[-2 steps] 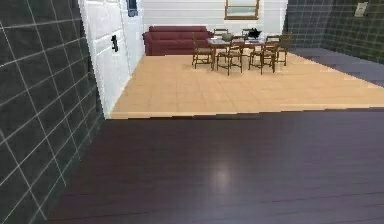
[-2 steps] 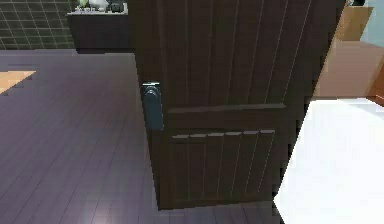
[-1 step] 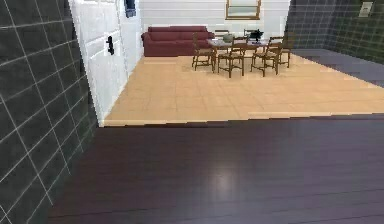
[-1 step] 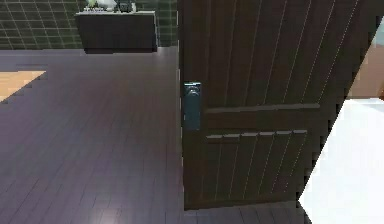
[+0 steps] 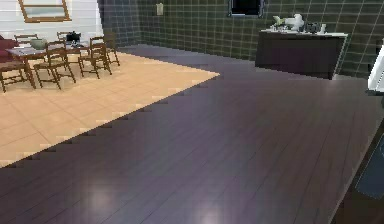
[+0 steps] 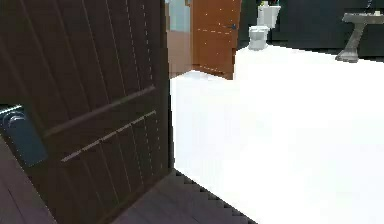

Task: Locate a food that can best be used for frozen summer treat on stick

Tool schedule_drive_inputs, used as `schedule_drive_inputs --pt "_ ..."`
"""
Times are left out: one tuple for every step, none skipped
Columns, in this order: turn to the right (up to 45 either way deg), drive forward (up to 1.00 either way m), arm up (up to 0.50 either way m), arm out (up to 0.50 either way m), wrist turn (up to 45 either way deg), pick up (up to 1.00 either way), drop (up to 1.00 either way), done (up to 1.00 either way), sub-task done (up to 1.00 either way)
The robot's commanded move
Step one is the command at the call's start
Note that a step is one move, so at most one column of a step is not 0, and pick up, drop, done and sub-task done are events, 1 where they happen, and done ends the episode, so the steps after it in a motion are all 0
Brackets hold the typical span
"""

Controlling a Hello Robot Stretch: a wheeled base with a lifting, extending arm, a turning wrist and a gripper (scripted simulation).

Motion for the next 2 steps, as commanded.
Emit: schedule_drive_inputs --pt "0.0 0.8 0.0 0.0 0.0 0.0 0.0 0.0 0.0" --pt "27.0 0.0 0.0 0.0 0.0 0.0 0.0 0.0 0.0"
